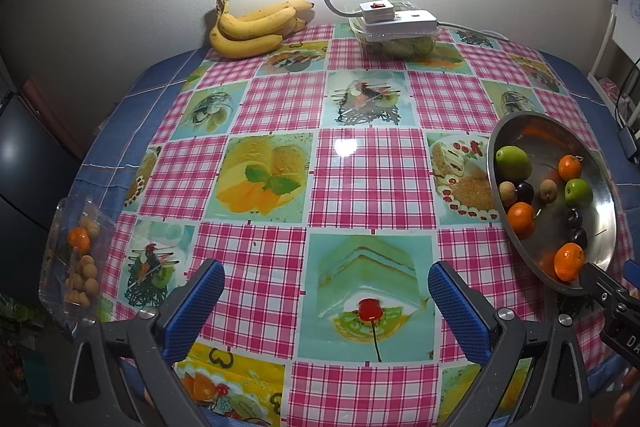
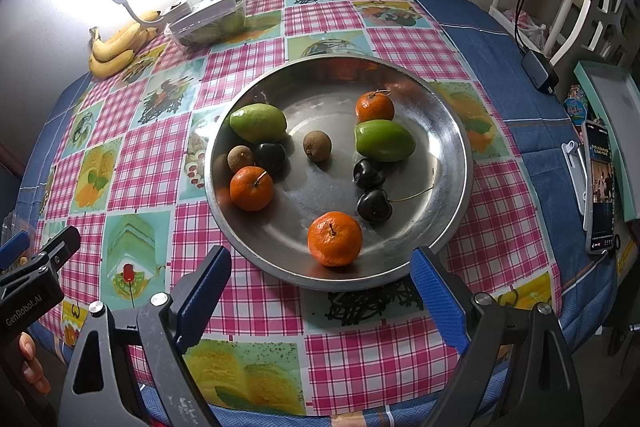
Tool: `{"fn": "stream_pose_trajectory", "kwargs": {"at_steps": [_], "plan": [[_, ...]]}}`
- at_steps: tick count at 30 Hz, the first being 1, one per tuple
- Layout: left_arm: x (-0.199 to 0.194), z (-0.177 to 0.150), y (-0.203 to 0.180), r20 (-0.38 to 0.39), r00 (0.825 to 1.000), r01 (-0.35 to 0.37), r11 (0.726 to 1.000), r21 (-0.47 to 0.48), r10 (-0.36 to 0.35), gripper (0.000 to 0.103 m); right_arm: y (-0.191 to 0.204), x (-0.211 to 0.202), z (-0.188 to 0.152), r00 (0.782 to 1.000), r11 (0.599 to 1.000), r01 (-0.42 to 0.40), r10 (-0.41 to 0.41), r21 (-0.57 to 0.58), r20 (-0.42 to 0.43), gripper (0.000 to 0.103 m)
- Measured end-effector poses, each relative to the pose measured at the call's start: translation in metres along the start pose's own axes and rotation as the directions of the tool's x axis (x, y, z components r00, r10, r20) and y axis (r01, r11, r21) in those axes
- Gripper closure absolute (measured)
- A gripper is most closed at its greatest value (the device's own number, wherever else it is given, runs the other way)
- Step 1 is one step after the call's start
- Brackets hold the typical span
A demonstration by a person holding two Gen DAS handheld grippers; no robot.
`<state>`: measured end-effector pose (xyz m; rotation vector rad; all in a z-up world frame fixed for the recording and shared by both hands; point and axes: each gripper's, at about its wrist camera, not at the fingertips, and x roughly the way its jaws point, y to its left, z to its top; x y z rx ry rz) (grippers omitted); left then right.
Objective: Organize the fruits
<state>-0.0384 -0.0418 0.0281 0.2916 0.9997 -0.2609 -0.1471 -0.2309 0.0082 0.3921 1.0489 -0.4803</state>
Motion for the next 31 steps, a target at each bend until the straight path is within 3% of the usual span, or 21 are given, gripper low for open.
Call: {"fn": "stream_pose_trajectory", "kwargs": {"at_steps": [31], "plan": [[-0.0072, 0.0030, 0.0031, 0.030, 1.000, 0.007, 1.000, -0.002, -0.007, 0.000, 0.0006, 0.0006, -0.0005, 1.000, 1.000, 0.000, 0.000, 0.001, 0.000, 0.012]]}}
